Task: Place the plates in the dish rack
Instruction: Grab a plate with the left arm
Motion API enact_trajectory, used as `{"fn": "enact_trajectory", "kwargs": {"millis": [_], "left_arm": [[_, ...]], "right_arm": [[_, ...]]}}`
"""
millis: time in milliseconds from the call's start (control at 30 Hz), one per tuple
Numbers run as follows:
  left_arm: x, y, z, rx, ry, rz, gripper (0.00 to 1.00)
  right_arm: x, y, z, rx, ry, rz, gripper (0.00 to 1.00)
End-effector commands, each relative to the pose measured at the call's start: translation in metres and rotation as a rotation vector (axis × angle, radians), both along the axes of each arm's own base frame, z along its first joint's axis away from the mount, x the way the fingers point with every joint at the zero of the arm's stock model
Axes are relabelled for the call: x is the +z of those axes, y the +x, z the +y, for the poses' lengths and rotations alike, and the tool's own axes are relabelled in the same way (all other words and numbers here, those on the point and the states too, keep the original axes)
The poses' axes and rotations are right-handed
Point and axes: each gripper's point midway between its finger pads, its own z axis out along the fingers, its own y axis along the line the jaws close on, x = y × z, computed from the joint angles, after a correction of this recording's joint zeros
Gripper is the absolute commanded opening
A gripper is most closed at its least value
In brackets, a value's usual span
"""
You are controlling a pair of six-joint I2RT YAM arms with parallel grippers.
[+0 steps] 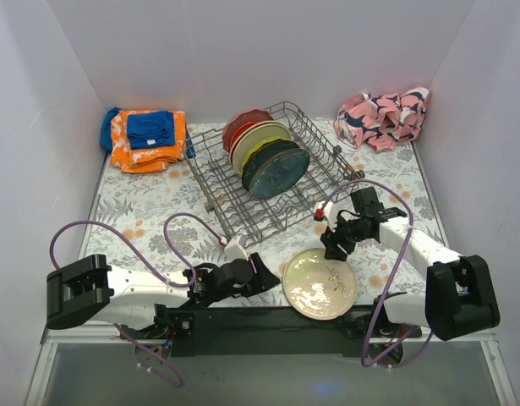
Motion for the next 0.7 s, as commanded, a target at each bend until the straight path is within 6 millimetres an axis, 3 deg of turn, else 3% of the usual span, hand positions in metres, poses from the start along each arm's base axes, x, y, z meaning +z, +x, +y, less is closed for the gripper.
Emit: {"fn": "enact_trajectory", "kwargs": {"millis": [0,333,667], "left_arm": [[0.009,0.006,-0.006,0.054,-0.038,-0.007,0.45],[0.001,0.006,0.002,0.096,-0.076,0.018,0.45],[-0.003,0.006,0.011,0.134,-0.140,0.033,0.45]], "right_arm": [[0.002,0.009,0.000,-0.059,0.025,-0.014,0.61],[-0.009,0.004,0.004,-0.071,0.038,0.082,0.35],[-0.013,0.000,0.011,-0.040,0.028,0.099,0.17]]}}
